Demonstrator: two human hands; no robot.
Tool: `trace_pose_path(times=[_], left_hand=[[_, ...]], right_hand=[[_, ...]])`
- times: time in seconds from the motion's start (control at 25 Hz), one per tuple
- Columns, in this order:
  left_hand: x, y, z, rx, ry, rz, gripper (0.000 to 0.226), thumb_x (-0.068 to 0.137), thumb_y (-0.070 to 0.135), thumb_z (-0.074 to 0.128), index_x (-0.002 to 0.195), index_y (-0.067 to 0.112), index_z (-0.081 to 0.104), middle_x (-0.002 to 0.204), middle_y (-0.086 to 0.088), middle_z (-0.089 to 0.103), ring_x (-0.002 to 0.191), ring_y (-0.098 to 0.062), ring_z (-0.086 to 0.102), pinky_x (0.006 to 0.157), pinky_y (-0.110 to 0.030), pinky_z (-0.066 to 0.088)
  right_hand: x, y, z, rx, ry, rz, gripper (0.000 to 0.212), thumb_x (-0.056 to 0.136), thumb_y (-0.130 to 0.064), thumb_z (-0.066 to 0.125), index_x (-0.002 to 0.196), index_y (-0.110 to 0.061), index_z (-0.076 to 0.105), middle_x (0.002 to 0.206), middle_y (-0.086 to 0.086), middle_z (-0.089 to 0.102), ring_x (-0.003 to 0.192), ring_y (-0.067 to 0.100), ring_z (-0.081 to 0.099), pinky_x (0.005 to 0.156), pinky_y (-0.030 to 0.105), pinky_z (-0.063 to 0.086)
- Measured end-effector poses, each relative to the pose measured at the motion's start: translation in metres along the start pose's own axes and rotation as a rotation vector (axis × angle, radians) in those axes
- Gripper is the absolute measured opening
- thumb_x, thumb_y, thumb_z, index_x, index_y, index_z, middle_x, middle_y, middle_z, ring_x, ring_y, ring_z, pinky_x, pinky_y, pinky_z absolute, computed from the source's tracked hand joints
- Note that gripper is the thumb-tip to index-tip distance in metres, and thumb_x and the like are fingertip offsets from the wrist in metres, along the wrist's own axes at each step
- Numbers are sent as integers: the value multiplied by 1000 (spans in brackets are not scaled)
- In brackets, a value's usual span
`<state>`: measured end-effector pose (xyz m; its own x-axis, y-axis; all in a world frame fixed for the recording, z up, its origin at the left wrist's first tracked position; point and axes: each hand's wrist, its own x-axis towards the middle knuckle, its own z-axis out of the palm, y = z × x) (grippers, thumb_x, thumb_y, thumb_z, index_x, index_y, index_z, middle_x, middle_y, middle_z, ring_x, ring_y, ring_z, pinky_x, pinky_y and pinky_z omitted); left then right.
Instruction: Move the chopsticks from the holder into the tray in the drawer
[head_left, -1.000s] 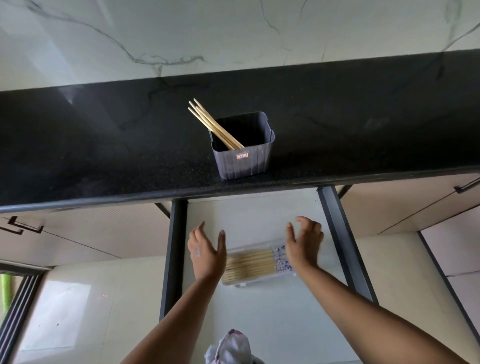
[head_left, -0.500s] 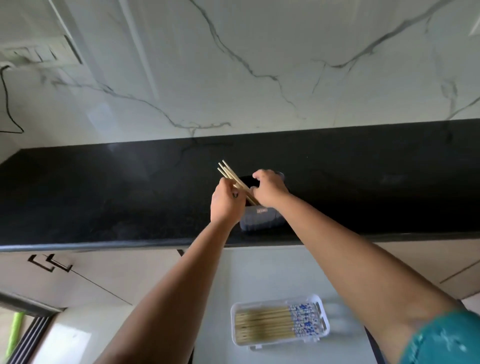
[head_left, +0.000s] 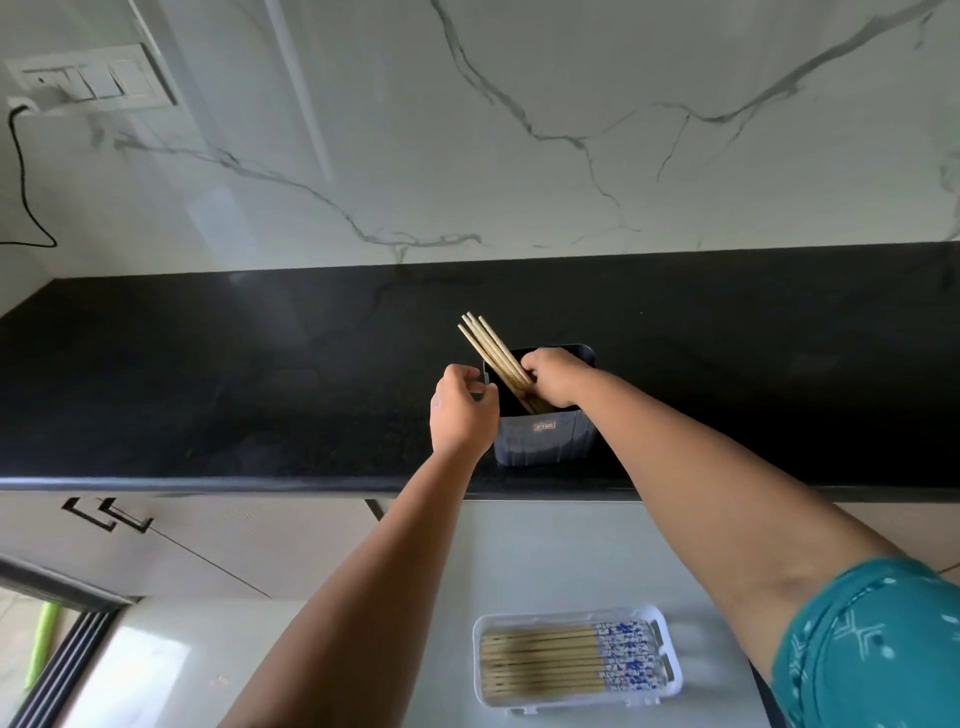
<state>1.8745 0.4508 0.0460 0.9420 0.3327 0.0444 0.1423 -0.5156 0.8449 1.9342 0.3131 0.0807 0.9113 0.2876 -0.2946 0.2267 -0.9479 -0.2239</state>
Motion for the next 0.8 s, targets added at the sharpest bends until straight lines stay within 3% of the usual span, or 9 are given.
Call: trace_pose_path(times=[0.08, 0.2, 0.44, 0.56, 0.68, 0.8], left_hand=[[-2, 0, 1, -21, 24, 3, 25, 86, 22, 62, 110, 17, 56, 107, 0, 64, 99, -18, 59, 81, -30, 48], [-5, 2, 2, -41, 64, 9, 25, 86, 21, 62, 110, 16, 56, 108, 0, 62, 101, -18, 57, 84, -30, 48], [-13, 13, 6, -35, 76, 36, 25, 85, 21, 62, 109, 16, 55, 105, 3, 56, 102, -17, 54, 82, -27, 44], [-14, 16, 7, -34, 67, 22, 27, 86, 22, 62, 111, 16, 54, 107, 3, 55, 104, -17, 53, 82, -26, 42], [-17, 21, 2, -61, 55, 0, 26, 86, 24, 62, 109, 15, 54, 107, 1, 57, 104, -19, 55, 84, -29, 45], [-33, 43, -6, -168, 47, 28, 36, 86, 43, 63, 108, 15, 56, 106, 0, 62, 99, -17, 60, 88, -36, 51]], right_hand=[[-2, 4, 0, 83, 96, 3, 5, 93, -15, 59, 93, -15, 54, 94, 7, 60, 83, 24, 59, 65, 29, 43], [-6, 10, 0, 171, 187, 7, 25, 91, -32, 63, 85, -12, 50, 95, 8, 62, 86, 24, 62, 72, 35, 49], [-13, 17, 2, 260, 281, 17, 39, 86, -31, 70, 64, -18, 40, 70, 3, 55, 59, 16, 49, 51, 25, 37], [-18, 22, 5, 353, 292, 33, 36, 85, -29, 72, 66, -15, 45, 65, 1, 54, 53, 12, 43, 49, 24, 36], [-27, 19, -2, 476, 337, 4, 16, 88, -23, 69, 81, -11, 60, 80, 5, 70, 59, 8, 59, 52, 19, 44], [-53, 3, -21, 546, 551, -33, 14, 91, -21, 64, 93, -8, 65, 85, 0, 70, 67, 7, 64, 56, 16, 49]])
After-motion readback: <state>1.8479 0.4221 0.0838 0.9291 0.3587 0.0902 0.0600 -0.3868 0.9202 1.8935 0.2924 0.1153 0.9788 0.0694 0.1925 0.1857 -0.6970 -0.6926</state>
